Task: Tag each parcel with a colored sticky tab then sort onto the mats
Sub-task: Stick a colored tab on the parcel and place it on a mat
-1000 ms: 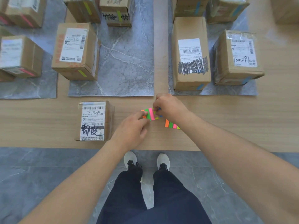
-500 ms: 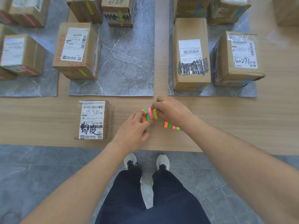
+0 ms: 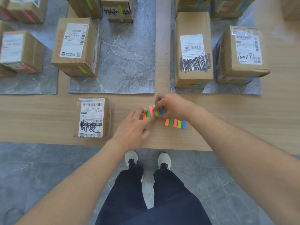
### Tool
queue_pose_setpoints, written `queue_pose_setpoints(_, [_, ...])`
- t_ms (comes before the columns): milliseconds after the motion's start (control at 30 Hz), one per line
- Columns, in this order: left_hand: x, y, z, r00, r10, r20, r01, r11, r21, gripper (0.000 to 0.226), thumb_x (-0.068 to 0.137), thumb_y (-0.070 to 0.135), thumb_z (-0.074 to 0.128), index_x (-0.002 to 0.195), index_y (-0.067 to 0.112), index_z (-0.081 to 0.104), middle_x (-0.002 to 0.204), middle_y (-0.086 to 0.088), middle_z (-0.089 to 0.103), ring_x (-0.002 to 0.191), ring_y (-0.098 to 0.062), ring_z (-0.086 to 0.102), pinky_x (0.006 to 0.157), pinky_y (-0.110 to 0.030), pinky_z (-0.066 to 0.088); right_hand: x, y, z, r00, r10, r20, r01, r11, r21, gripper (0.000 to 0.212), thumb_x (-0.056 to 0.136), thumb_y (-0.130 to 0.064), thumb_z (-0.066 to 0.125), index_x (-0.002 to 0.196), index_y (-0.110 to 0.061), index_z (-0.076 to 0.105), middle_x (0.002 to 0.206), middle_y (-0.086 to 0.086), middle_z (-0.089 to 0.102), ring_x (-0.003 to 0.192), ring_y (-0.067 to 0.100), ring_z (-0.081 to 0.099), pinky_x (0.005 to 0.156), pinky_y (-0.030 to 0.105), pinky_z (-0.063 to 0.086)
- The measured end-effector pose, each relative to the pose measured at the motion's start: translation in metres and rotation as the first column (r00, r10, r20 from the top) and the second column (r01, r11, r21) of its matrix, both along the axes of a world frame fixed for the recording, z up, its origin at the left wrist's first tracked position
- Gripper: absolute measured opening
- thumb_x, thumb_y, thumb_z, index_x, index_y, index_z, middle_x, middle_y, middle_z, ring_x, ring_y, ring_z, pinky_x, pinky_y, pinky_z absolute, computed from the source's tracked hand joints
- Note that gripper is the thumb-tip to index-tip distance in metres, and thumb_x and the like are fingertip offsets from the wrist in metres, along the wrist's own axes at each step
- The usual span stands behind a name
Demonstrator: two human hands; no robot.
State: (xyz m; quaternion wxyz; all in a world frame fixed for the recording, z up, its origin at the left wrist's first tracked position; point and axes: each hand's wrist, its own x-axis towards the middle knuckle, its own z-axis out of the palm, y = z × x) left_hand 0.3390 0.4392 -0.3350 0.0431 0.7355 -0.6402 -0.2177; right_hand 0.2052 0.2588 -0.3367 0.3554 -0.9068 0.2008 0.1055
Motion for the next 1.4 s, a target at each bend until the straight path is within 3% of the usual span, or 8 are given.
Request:
queue_pose_setpoints(400, [0.001,0.000,-0.001,1.000,-0.012,0.008,0.012,1.000,-0.003,0.059,0.083,0.025,0.051,0.141,0.034,0.053,0.139,-0.006,0.044,0.123,-0.025,0.042,0.101,-0.039,0.045,0.001,0.008,-0.006,0.970,-0.211,0.116,0.209,0.977,0.035,0.006,0.093,-0.012,0.068,0.094,-0.011,0.074,0.086,-0.003,0.067,0.074,0.010,0.058,0.074,0.029,0.050])
queue_pose_setpoints(600, [0.000,0.001,-0.002,1.000,-0.016,0.000,0.016,1.000,-0.013,0.056,0.085,0.025,0.054,0.140,0.033,0.055,0.140,-0.006,0.044,0.125,-0.025,0.041,0.100,-0.039,0.044,0.004,0.018,-0.003,0.479,-0.871,0.112,0.681,0.449,0.578,0.008,0.098,-0.009,0.064,0.091,-0.011,0.067,0.077,0.009,0.075,0.070,0.020,0.075,0.064,0.031,0.062])
queue_pose_setpoints(700, [-0.001,-0.004,-0.001,0.983,0.069,-0.170,-0.077,0.996,-0.037,0.048,0.087,0.023,0.056,0.134,0.025,0.062,0.130,-0.006,0.053,0.116,-0.023,0.050,0.101,-0.036,0.044,-0.001,0.026,0.002,0.431,-0.882,0.190,0.606,0.440,0.663,0.004,0.091,-0.004,0.074,0.091,-0.007,0.076,0.083,0.011,0.078,0.082,0.026,0.077,0.075,0.038,0.064])
queue_pose_setpoints(767, [-0.005,-0.015,0.008,0.824,0.332,-0.459,-0.386,0.922,-0.026,0.033,0.094,0.021,0.058,0.125,0.017,0.069,0.118,-0.003,0.065,0.110,-0.016,0.059,0.097,-0.030,0.046,-0.004,0.035,0.004,0.458,-0.835,0.304,0.583,0.540,0.607,0.008,0.085,-0.002,0.079,0.090,-0.007,0.081,0.084,0.005,0.079,0.081,0.017,0.076,0.081,0.031,0.062])
queue_pose_setpoints(867, [-0.010,-0.031,0.035,0.134,0.612,-0.780,-0.765,0.564,0.311,0.017,0.099,0.022,0.060,0.104,0.013,0.074,0.104,-0.005,0.074,0.099,-0.014,0.069,0.091,-0.030,0.055,-0.005,0.046,0.005,0.530,-0.639,0.558,0.492,0.767,0.411,0.012,0.079,0.005,0.082,0.089,-0.001,0.081,0.091,0.004,0.078,0.081,0.008,0.074,0.082,0.021,0.059])
queue_pose_setpoints(933, [-0.005,-0.032,0.048,-0.086,0.575,-0.814,-0.756,0.495,0.429,0.017,0.098,0.023,0.063,0.095,0.010,0.074,0.096,-0.008,0.073,0.092,-0.022,0.070,0.090,-0.035,0.058,-0.005,0.049,0.006,0.579,-0.478,0.660,0.417,0.870,0.264,0.011,0.078,0.004,0.083,0.087,0.000,0.081,0.092,0.006,0.078,0.082,0.010,0.073,0.080,0.020,0.059])
queue_pose_setpoints(1200, [0.019,0.003,0.076,0.003,0.537,-0.844,-0.789,0.520,0.328,0.007,0.080,0.022,0.078,0.076,0.015,0.078,0.087,-0.010,0.073,0.078,-0.023,0.067,0.073,-0.031,0.056,0.006,0.076,0.025,0.603,-0.337,0.723,0.346,0.927,0.144,0.012,0.074,0.007,0.083,0.082,-0.002,0.081,0.088,0.008,0.078,0.075,0.010,0.070,0.076,0.017,0.056])
queue_pose_setpoints(1400, [0.035,0.043,0.088,0.266,0.514,-0.816,-0.764,0.628,0.146,0.003,0.083,0.011,0.078,0.083,0.013,0.076,0.068,0.006,0.070,0.066,-0.009,0.062,0.061,-0.021,0.052,0.024,0.114,0.035,0.635,-0.363,0.682,0.318,0.927,0.199,0.013,0.077,0.009,0.080,0.086,-0.001,0.081,0.090,0.001,0.074,0.077,0.005,0.069,0.079,0.014,0.055])
